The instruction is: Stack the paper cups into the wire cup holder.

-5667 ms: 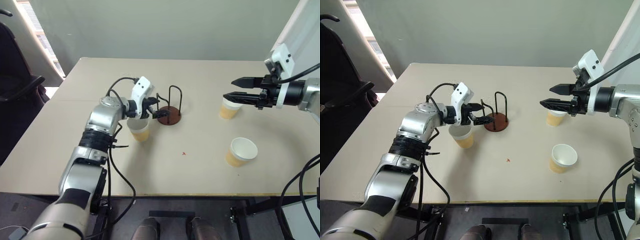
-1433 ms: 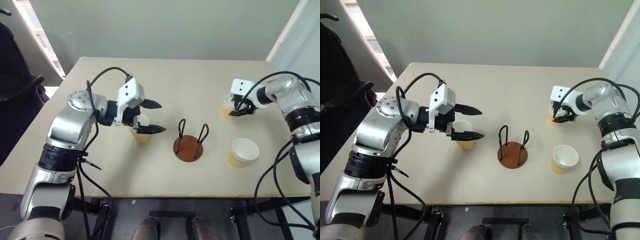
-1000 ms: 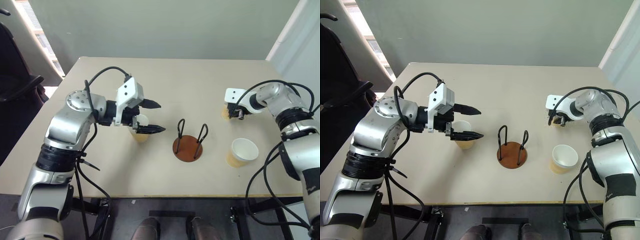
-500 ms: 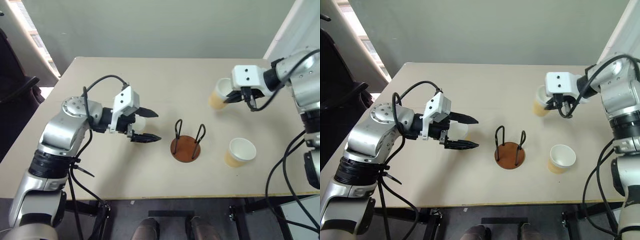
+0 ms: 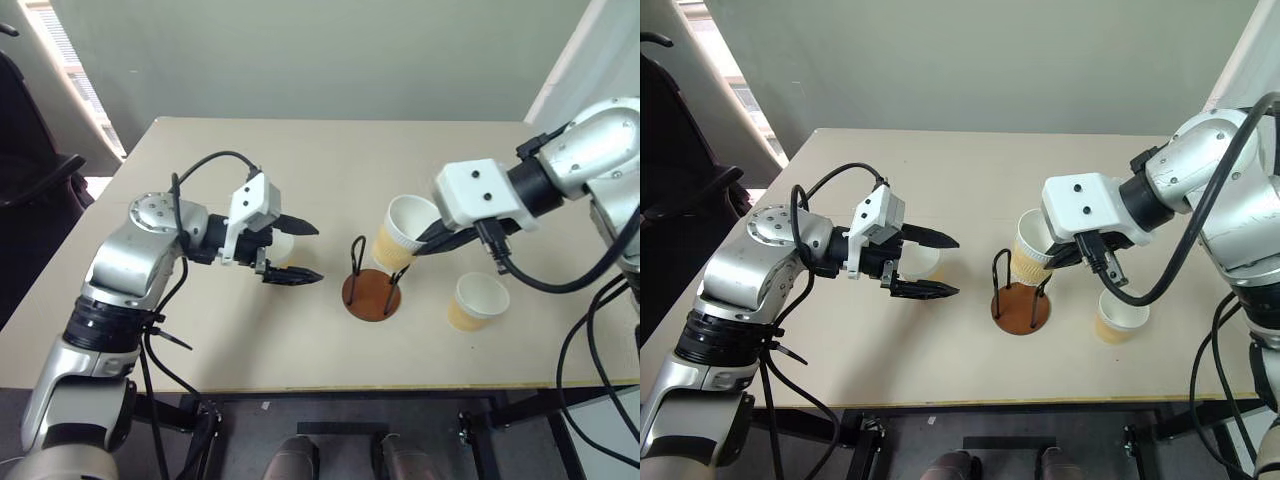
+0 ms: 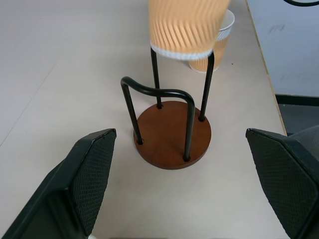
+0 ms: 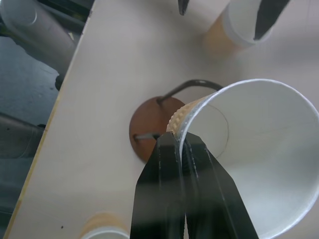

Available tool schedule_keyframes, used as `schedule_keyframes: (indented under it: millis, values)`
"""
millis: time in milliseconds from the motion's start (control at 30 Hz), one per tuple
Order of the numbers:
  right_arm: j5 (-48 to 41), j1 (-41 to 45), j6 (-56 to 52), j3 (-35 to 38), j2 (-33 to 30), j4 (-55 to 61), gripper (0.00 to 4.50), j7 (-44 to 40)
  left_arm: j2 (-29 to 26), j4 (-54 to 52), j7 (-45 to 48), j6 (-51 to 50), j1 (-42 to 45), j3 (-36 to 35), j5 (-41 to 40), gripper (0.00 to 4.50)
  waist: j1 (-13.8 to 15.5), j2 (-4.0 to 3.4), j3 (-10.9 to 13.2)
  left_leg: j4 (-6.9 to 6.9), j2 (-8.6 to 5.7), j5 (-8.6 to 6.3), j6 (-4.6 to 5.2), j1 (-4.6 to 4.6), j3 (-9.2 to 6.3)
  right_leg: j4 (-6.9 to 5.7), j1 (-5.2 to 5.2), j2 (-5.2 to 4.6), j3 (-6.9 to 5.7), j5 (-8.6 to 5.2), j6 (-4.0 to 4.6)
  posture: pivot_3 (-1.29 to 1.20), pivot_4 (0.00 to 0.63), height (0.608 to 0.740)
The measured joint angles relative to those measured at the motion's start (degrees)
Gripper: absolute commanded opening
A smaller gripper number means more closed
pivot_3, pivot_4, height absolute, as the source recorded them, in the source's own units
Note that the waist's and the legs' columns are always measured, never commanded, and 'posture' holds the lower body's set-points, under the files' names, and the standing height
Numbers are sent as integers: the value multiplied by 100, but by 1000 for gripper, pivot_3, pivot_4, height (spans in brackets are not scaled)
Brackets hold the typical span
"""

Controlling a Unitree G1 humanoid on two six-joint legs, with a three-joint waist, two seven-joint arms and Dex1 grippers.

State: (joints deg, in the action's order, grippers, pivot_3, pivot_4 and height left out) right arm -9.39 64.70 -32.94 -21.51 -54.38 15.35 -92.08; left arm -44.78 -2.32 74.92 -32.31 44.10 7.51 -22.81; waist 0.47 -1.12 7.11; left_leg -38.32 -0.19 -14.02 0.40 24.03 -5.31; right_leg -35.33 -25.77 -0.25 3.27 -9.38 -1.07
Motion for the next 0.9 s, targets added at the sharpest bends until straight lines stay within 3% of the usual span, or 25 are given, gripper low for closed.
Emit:
schedule_keyframes:
  millis: [300, 400, 567, 733, 900]
  values:
    - [385, 9, 481, -251, 409, -424, 59, 15, 0, -4, -30, -2, -5, -1, 27, 4500, -3, 0, 0, 0, 0, 5, 1, 0, 0, -4, -2, 0, -1, 15, -21, 0, 150, 740]
    - [540, 8, 695, -340, 486, -510, 632, 33, 0, -5, -37, -2, -11, -1, 32, 4500, -3, 0, 0, 1, 0, 5, 1, 0, 0, 0, -2, 0, -1, 25, -39, 0, 150, 740]
    - [637, 3, 782, -378, 617, -581, 2285, 93, -2, -9, -78, 1, -49, -1, 54, 4500, -4, 0, 0, 2, 0, 7, -1, 1, 0, 4, -2, 0, -1, 25, -38, 0, 150, 740]
    - [401, -25, 278, -59, 896, -603, 2285, 543, -11, 67, -500, 336, -2, 24, 500, 4500, -1, 0, 0, 2, 0, 7, -2, 1, 0, 5, -2, 0, -1, 24, -37, 0, 150, 740]
    - [-307, -59, -990, 904, 904, -426, 2285, 1097, -376, 115, -912, 729, 144, 245, 1422, 4500, -2, 0, 0, 4, -1, 12, -9, 2, 0, 19, 2, 1, 1, 6, -8, 0, 150, 740]
